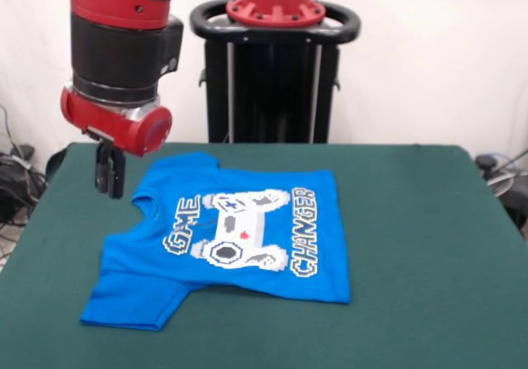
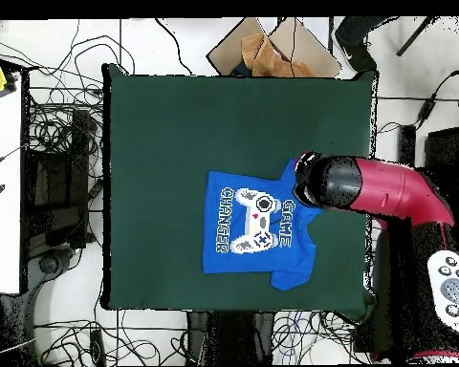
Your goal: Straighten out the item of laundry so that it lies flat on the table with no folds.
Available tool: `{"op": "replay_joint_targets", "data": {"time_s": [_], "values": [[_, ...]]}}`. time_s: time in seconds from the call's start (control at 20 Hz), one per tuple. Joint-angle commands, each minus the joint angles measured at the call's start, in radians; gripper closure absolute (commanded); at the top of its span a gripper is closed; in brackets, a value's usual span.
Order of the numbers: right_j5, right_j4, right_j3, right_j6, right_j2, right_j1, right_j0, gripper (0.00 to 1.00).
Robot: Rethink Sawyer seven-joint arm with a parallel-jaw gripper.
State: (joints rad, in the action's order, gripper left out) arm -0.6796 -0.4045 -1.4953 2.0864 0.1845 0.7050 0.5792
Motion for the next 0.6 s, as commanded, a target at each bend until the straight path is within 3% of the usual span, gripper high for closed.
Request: {"op": "replay_joint_targets", "data": {"time_s": [0.05, 0.6], "values": [[-0.040, 0.003, -0.053, -0.137, 0.087, -0.057, 0.049, 1.00], [-0.114, 0.000, 0.030, -0.170, 0.106, -0.086, 0.067, 1.00]]}}
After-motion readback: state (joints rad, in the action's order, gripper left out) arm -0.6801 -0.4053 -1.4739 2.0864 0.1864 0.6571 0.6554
